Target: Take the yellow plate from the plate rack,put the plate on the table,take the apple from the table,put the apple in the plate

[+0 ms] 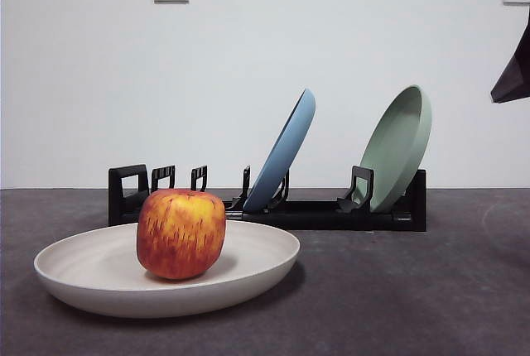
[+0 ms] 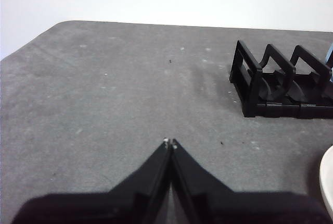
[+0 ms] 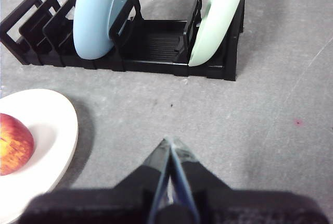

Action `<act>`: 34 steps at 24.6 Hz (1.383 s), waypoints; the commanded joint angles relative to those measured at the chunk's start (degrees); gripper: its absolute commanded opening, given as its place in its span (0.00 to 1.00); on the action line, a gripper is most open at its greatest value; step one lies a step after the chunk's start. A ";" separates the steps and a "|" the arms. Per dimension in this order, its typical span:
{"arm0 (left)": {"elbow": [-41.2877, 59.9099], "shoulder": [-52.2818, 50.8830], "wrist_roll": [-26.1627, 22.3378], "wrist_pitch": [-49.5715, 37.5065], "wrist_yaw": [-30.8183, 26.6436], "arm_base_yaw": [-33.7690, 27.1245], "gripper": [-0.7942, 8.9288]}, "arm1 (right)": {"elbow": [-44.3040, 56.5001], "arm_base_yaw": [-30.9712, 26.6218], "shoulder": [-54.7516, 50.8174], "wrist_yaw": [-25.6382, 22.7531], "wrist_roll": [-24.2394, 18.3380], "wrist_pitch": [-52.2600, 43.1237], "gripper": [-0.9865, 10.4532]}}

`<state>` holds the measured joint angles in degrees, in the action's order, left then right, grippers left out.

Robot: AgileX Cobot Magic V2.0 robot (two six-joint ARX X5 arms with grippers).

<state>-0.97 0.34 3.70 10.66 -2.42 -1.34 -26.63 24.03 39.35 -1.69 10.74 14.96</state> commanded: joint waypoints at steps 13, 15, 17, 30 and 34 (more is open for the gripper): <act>0.76 -0.22 0.39 -0.13 -0.13 -0.15 0.08 | 4.94 -10.03 -19.56 -2.75 -7.85 1.40 0.08; 0.76 -0.22 0.39 -0.13 -0.13 -0.15 0.08 | 10.12 -13.25 -25.09 -2.69 -7.82 -2.34 0.08; 0.76 -0.22 0.39 -0.13 -0.15 -0.15 0.08 | 16.15 -15.43 -29.99 -2.56 -7.82 -7.26 0.08; 0.76 -0.22 0.39 -0.26 -0.15 -0.15 0.08 | 26.32 -16.48 -37.24 -2.75 -7.87 -5.01 0.08; 0.74 -0.22 0.39 -0.28 -0.15 -0.15 0.08 | 26.32 -16.48 -37.18 -2.71 -6.88 -5.07 0.08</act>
<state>-0.97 0.34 3.70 10.66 -2.42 -1.34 -0.89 7.57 2.33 -4.43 3.22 9.61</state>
